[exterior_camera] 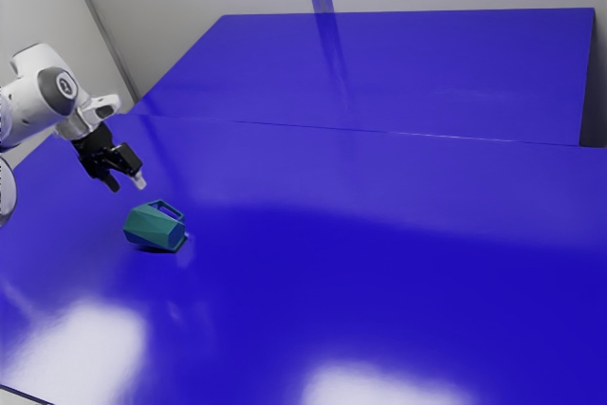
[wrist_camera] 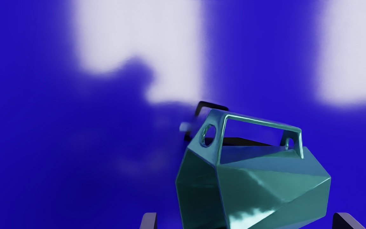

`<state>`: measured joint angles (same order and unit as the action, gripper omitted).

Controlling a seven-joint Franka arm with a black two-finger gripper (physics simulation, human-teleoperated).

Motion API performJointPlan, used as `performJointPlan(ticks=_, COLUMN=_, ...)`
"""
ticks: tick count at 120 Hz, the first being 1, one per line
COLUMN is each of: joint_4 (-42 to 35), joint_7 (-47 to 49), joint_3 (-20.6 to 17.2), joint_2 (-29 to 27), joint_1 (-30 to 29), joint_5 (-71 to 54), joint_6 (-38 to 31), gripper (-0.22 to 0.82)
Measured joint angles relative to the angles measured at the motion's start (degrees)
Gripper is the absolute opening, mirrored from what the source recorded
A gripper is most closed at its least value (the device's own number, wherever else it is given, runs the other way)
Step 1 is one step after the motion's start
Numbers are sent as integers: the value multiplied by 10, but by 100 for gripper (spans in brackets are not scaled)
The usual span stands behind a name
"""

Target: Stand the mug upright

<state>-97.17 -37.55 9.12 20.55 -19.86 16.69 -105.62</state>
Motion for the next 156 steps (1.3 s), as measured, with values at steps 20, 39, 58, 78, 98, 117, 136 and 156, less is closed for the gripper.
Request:
performJointPlan(ticks=20, joint_4=31, joint_7=-37, joint_3=-15, joint_2=45, joint_1=-26, joint_5=43, joint_6=21, gripper=60)
performJointPlan(ticks=39, joint_4=44, joint_7=-64, joint_3=-45, joint_2=74, joint_1=-64, joint_5=66, joint_6=44, gripper=60)
performJointPlan(ticks=58, joint_4=45, joint_7=-85, joint_3=-56, joint_2=90, joint_1=-81, joint_5=89, joint_6=60, gripper=59)
performJointPlan(ticks=78, joint_4=43, joint_7=-102, joint_3=-57, joint_2=93, joint_1=-90, joint_5=105, joint_6=75, gripper=45)
performJointPlan(ticks=98, joint_4=39, joint_7=-115, joint_3=-58, joint_2=94, joint_1=-95, joint_5=123, joint_6=83, gripper=28)
performJointPlan(ticks=117, joint_4=37, joint_7=-124, joint_3=-58, joint_2=100, joint_1=-95, joint_5=139, joint_6=89, gripper=15)
performJointPlan(ticks=136, joint_4=37, joint_7=-131, joint_3=-61, joint_2=100, joint_1=-95, joint_5=150, joint_6=91, gripper=1)
performJointPlan(ticks=156, joint_4=37, joint_7=-136, joint_3=-67, joint_2=98, joint_1=-94, joint_5=166, joint_6=97, gripper=-3)
